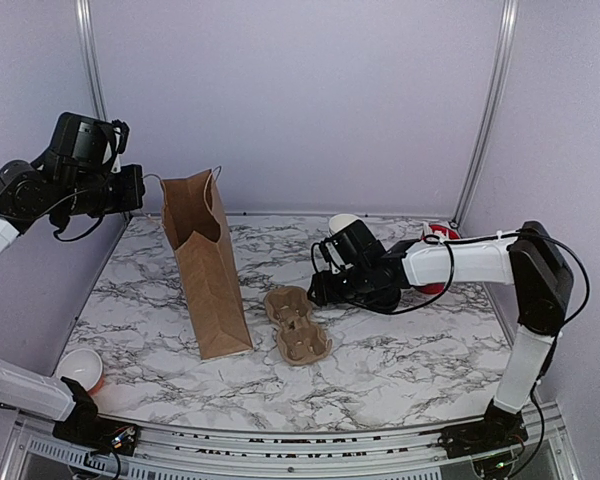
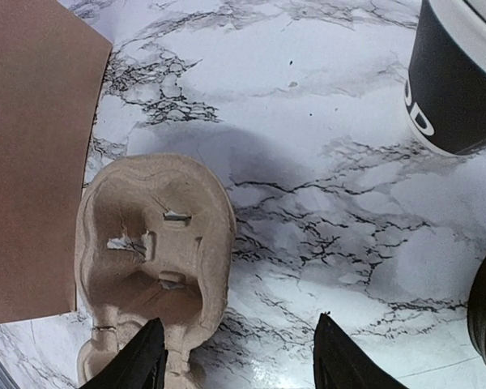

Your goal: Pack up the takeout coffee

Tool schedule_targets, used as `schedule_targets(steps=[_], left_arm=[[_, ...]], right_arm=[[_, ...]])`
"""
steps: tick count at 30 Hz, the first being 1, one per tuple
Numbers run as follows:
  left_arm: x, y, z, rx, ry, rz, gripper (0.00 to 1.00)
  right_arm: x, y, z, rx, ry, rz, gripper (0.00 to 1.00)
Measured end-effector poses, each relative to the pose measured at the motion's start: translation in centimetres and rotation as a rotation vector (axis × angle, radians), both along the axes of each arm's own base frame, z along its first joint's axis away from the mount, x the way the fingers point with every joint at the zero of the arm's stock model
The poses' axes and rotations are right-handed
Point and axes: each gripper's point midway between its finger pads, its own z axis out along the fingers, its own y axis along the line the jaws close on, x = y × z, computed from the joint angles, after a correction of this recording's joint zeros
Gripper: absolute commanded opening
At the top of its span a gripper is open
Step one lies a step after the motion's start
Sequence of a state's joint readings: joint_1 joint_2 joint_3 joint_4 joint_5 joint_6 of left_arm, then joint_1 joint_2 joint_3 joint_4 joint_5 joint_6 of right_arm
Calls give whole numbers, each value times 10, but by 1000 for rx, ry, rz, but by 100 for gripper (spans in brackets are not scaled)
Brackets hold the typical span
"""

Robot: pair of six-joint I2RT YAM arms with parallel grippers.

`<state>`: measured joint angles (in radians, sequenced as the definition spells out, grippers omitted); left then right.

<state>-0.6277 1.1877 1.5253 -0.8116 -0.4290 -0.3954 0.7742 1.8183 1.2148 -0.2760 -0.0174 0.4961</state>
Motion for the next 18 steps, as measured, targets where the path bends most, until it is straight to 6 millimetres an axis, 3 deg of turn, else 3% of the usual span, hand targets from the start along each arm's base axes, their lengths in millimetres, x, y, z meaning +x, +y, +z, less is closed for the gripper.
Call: schedule_targets(steps=[6, 12, 18], left_arm=[[0, 0, 3, 13, -13, -12, 0], [-3, 2, 13, 29, -48, -33, 0], [-6, 3, 38, 74, -110, -80, 0]], right_arm=[[10, 13, -18, 14, 27, 5, 56], [7, 22, -41, 30, 84, 17, 53], [0, 30, -52, 46, 122, 27, 47]])
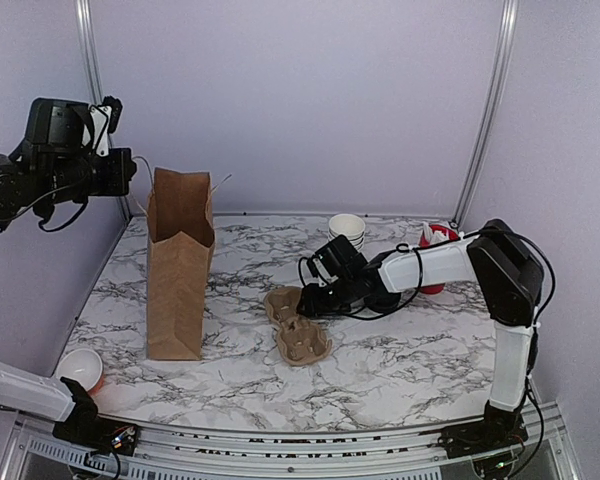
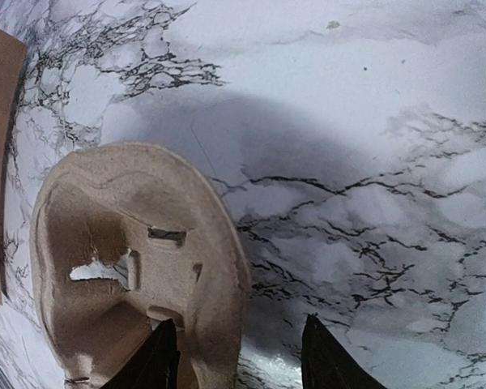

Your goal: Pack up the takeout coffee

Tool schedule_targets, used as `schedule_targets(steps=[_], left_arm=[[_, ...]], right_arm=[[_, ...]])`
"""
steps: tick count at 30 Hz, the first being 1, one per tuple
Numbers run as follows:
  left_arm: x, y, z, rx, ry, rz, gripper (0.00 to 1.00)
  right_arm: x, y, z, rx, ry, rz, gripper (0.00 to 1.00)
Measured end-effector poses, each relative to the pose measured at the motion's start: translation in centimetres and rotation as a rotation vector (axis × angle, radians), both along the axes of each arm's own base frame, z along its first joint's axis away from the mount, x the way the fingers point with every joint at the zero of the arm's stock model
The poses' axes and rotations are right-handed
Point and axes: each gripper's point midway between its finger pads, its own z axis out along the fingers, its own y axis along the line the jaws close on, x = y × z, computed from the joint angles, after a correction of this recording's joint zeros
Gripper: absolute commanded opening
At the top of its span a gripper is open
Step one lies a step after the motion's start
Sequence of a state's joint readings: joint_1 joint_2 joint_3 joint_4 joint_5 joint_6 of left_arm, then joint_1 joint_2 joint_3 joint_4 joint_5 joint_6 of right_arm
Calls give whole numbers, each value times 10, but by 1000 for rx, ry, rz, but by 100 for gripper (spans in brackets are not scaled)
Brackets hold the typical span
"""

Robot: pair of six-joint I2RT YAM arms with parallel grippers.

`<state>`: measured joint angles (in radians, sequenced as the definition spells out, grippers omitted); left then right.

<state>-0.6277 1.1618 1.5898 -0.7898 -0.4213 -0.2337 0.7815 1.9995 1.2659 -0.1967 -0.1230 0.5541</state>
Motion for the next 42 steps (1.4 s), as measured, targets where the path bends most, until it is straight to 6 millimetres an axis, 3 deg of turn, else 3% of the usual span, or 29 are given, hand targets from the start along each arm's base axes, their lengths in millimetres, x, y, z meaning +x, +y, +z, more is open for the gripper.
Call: schedule_targets(steps=[5, 8, 16, 20, 24, 33, 37, 42], left_arm=[[-5, -1, 34, 56, -84, -66, 0], [-6, -8, 40, 70, -101, -119, 0], [2, -39, 1, 110, -1, -249, 0], [1, -46, -7, 102, 22, -283, 0], [0, -54, -9, 74, 28, -318, 0], [-2, -83, -29, -46, 75, -409, 0], [-5, -98, -36, -98, 90, -447, 0], [-13, -118, -58, -158, 147, -489, 0]], right_arm=[[-7, 11, 3, 35, 15, 7, 41], [-7, 14, 5, 57, 20, 0, 38], [-18, 5, -5, 84, 50, -33, 44], [-29, -7, -1, 81, 55, -48, 46], [-37, -16, 7, 73, 32, -61, 51], [-61, -9, 26, 33, -76, 8, 54], [-62, -17, 26, -14, -123, 36, 61], [-61, -22, 42, -49, -227, 115, 70]])
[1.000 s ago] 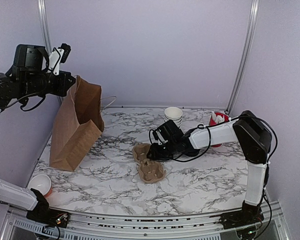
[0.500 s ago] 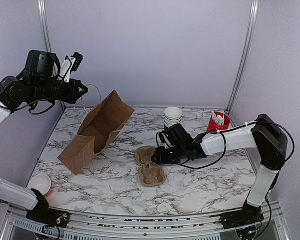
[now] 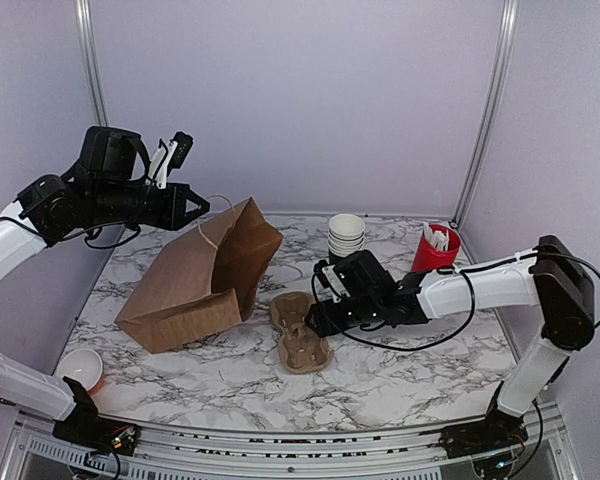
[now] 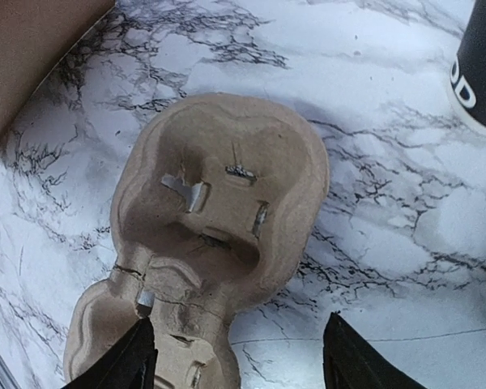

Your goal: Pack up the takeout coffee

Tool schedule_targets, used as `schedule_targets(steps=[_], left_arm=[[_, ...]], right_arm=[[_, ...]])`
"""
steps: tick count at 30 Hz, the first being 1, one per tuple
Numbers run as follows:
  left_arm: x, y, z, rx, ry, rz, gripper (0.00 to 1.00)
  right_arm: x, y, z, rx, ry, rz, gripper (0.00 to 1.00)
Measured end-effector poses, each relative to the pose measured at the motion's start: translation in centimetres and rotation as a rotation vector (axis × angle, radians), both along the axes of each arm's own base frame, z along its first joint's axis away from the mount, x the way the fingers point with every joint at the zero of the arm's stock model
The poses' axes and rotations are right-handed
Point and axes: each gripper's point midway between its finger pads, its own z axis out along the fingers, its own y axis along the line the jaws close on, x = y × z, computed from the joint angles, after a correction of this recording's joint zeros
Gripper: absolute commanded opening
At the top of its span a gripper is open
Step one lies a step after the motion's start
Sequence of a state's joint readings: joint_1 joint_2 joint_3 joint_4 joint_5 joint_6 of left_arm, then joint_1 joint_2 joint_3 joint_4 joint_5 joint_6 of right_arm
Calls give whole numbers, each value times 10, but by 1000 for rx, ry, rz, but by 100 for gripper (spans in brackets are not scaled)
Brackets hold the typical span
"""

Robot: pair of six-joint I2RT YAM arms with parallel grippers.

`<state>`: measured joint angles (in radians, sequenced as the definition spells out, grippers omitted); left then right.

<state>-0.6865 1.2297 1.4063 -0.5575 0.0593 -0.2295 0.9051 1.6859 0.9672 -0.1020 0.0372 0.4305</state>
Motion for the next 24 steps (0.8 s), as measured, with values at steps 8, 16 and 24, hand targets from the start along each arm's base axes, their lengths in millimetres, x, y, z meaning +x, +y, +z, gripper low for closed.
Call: schedule_targets(steps=[8, 16, 24], left_arm=[[-12, -16, -26, -21, 69, -30, 0], [-11, -8, -12, -52, 29, 11, 0], [-12, 5, 1, -61, -13, 55, 0]], right_arm=[[2, 7, 3, -90, -141, 198, 71], [20, 39, -9, -172, -214, 385, 70], [28, 40, -9, -236, -198, 384, 70]])
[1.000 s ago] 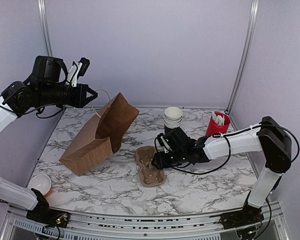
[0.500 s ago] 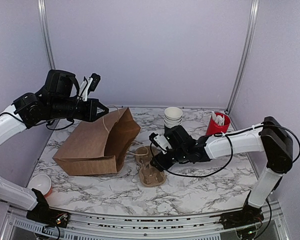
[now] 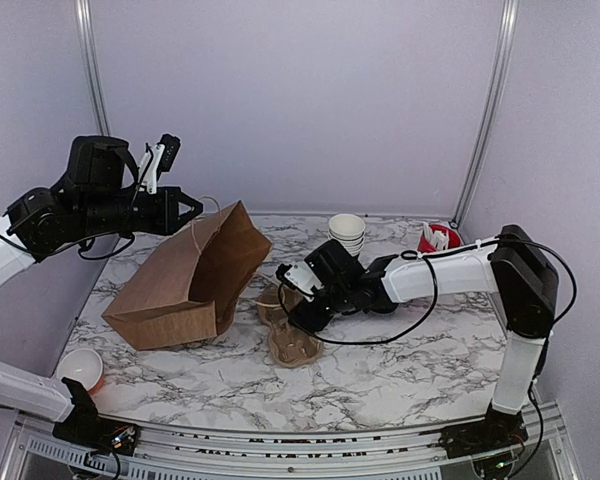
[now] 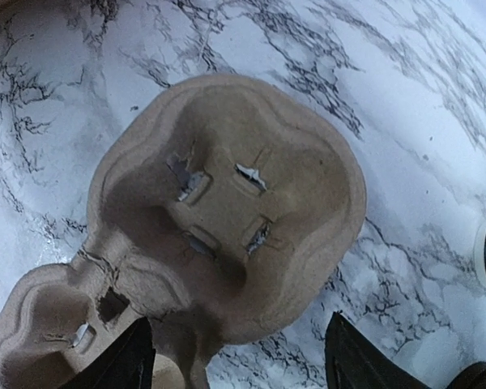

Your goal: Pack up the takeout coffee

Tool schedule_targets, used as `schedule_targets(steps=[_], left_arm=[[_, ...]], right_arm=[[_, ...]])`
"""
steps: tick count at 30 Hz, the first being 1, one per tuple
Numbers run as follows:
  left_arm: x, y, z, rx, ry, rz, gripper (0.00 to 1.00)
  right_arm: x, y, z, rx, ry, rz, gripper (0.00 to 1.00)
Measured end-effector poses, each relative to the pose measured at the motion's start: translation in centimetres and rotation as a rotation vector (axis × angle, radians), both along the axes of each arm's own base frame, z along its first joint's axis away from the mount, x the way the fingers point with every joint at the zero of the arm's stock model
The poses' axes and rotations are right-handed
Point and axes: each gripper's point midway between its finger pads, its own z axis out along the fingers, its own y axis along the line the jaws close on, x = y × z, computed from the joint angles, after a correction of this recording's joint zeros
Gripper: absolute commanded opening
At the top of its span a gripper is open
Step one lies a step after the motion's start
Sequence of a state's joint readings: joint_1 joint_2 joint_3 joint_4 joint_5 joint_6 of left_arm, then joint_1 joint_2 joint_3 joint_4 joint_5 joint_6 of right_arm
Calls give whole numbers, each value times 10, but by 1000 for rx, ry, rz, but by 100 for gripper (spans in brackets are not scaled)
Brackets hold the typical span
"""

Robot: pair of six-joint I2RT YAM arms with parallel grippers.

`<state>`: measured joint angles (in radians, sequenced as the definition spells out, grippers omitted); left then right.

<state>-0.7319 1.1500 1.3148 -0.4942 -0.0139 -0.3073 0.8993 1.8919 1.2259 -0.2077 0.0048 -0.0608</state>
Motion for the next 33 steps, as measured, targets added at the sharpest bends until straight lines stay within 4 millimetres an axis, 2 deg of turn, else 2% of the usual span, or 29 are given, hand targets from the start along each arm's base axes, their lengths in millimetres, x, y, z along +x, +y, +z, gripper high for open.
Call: schedule_targets(steps=[4, 11, 17, 20, 25, 28, 30, 33], left_arm=[[1, 4, 2, 3, -11, 19, 0], [3, 6, 1, 12, -14, 34, 0], [3, 7, 2, 15, -16, 39, 0], [4, 8, 1, 16, -17, 42, 0], [4, 8, 1, 19, -20, 44, 0], [5, 9, 1, 22, -22, 47, 0], [5, 9, 1, 22, -23, 48, 0], [5, 9, 1, 23, -23, 49, 0]], right_arm=[[-8, -8, -2, 1, 69, -57, 70], [-37, -18, 13, 89, 190, -132, 70], [-57, -14, 2, 129, 310, -191, 70], [-68, -3, -5, 141, 348, -208, 70], [-103, 42, -17, 137, 410, -155, 70], [-118, 63, -12, 155, 424, -115, 71], [-119, 69, -4, 171, 416, -104, 71], [-106, 66, 4, 176, 375, -110, 71]])
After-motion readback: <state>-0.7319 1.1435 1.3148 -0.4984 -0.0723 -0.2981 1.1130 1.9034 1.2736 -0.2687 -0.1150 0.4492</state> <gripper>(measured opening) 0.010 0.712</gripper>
